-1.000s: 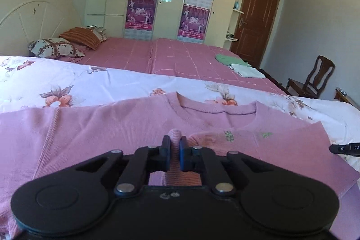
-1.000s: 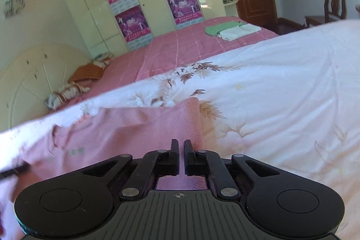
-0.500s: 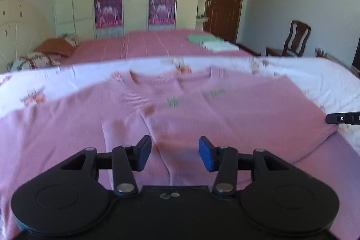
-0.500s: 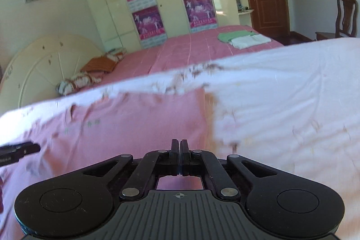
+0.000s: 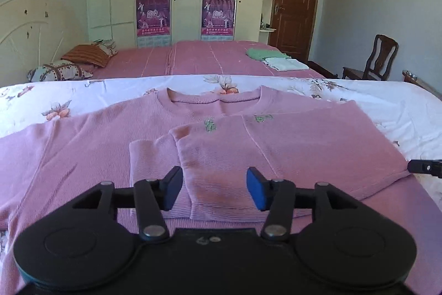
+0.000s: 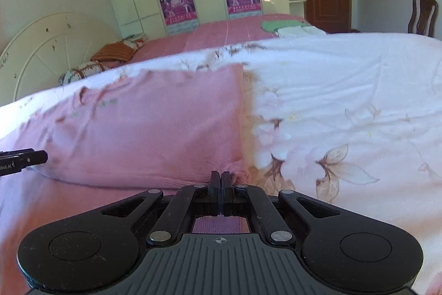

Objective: Fold small clothes

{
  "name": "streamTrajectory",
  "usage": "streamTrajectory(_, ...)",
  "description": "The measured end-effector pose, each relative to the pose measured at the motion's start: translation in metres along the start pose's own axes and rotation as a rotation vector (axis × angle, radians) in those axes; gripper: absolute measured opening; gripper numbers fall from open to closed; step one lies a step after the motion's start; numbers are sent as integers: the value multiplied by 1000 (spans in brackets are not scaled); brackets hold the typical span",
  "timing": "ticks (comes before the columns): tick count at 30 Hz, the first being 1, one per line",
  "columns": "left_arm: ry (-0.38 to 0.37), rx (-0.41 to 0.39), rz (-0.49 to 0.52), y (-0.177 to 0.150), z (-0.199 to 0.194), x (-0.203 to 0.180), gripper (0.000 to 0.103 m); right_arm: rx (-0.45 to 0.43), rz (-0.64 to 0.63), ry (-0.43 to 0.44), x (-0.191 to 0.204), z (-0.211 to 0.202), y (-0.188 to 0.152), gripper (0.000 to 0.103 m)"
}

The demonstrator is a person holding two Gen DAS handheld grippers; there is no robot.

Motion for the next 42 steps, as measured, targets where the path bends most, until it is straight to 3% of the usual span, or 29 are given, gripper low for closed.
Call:
streamTrajectory(2, -4, 129, -12, -16, 21, -1, 55, -34, -19, -2, 3, -4, 3, 0)
streamTrajectory(3, 9, 80, 14, -17, 19, -3, 56, 1, -33, -29, -1, 4, -2, 0)
streamTrajectory(4, 22, 95, 7, -16, 17, -2, 56, 56, -34, -47, -5, 15, -9, 0)
streamTrajectory(7, 28, 37, -83, -12, -14, 10, 57, 74, -36, -38, -3, 10, -5, 0)
streamTrajectory(8, 53, 29, -105, -15, -24, 18, 57, 58, -32, -27, -1, 5, -1, 5)
streamTrajectory(9, 74, 34, -129, -21, -32, 28, 59, 22, -31, -17, -2, -2, 2, 38)
streamTrajectory(11, 109, 42, -180, -34, -48, 51, 60, -49, -27, -43, -3, -12, 7, 91)
streamTrajectory(13, 158, 52, -232, -51, -66, 82, 62, -56, -23, -38, -4, -14, 9, 83)
streamTrajectory(15, 206, 55, -295, -69, -85, 121, 69, -45, -3, -31, -2, -17, 8, 63)
streamTrajectory(17, 245, 52, -371, -84, -103, 163, 68, -50, 6, -38, 1, -22, 7, 62)
streamTrajectory(19, 253, 40, -482, -98, -117, 207, 58, -63, 17, -35, 8, -28, 6, 55)
streamTrajectory(20, 255, 29, -541, -103, -122, 227, 46, -60, 20, -34, 12, -29, 4, 53)
streamTrajectory(22, 284, -4, -656, -111, -134, 274, 46, -54, 20, -43, 23, -30, -1, 53)
streamTrajectory(28, 339, -57, -863, -125, -150, 380, 51, -22, 84, -49, 71, -21, -12, 53)
streamTrajectory(31, 344, -64, -909, -128, -151, 419, 51, -26, 140, -38, 97, -16, -7, 53)
streamTrajectory(35, 294, -111, -975, -138, -146, 457, 50, -39, 195, -47, 124, -8, 0, 53)
streamTrajectory(42, 259, -162, -945, -131, -129, 492, 50, -46, 236, -72, 157, -1, 8, 53)
Point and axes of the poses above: each gripper's, at about its wrist camera, not at the fingertips, and z roughly the way its jaws point, x to its left, y to its top, the point moved 8 cm from there along z, roughly the way its jaws point, and after that the axes turned 3 degrees about z, right-handed, at the moved point
